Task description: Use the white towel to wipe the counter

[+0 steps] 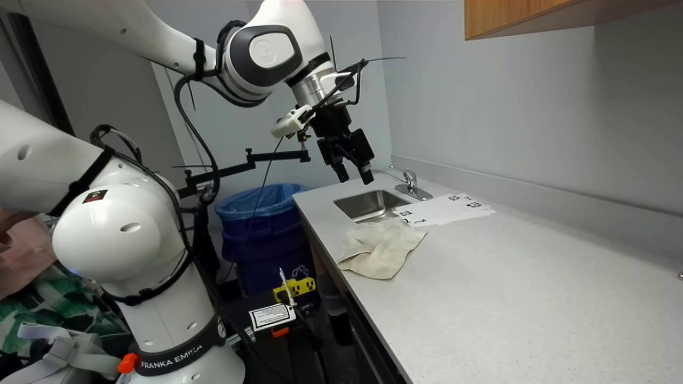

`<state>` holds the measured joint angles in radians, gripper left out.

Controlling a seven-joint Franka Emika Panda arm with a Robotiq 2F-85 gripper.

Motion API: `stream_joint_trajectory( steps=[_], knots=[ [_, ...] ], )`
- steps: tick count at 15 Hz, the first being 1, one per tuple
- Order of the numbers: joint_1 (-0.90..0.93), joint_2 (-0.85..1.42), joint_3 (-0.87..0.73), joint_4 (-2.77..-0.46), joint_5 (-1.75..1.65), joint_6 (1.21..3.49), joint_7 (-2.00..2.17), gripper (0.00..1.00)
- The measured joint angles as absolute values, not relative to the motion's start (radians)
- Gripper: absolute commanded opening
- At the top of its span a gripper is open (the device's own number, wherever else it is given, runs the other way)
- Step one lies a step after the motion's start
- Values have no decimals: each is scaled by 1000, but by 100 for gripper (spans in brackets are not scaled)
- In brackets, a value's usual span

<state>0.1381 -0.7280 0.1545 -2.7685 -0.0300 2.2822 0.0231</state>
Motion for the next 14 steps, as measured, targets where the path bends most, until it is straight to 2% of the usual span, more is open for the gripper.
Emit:
stream_joint_trajectory(
  steps=[9, 14],
  knots=[
    [138, -727, 153, -2768, -30, 2282, 23, 100],
    [81, -568, -82, -2772, -52, 2459, -221, 100]
  ],
)
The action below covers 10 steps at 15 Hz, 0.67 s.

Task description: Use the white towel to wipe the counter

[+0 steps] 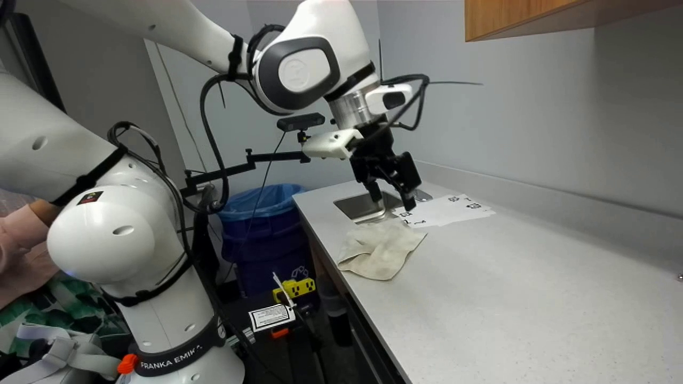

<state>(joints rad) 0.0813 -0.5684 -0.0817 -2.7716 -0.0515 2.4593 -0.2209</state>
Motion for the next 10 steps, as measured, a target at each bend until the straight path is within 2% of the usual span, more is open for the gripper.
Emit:
stream_joint_trajectory(
  steps=[3, 10],
  knots=[
    [58, -426, -224, -2741, -45, 2542, -377, 100],
    [46, -352, -233, -2703, -45, 2557, -402, 100]
  ],
)
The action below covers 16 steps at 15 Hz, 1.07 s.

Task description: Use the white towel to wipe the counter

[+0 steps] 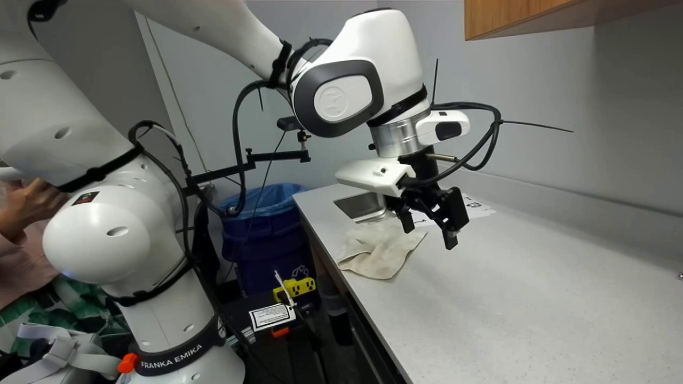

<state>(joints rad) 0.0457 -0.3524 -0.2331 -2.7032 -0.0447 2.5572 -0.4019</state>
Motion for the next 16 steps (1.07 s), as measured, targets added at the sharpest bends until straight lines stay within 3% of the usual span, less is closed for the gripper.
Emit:
stream_joint_trajectory(
  steps=[9, 16],
  knots=[
    [55, -351, -205, -2706, -34, 2557, -403, 100],
    [187, -315, -134, -2707, 103, 2567, -455, 100]
  ],
)
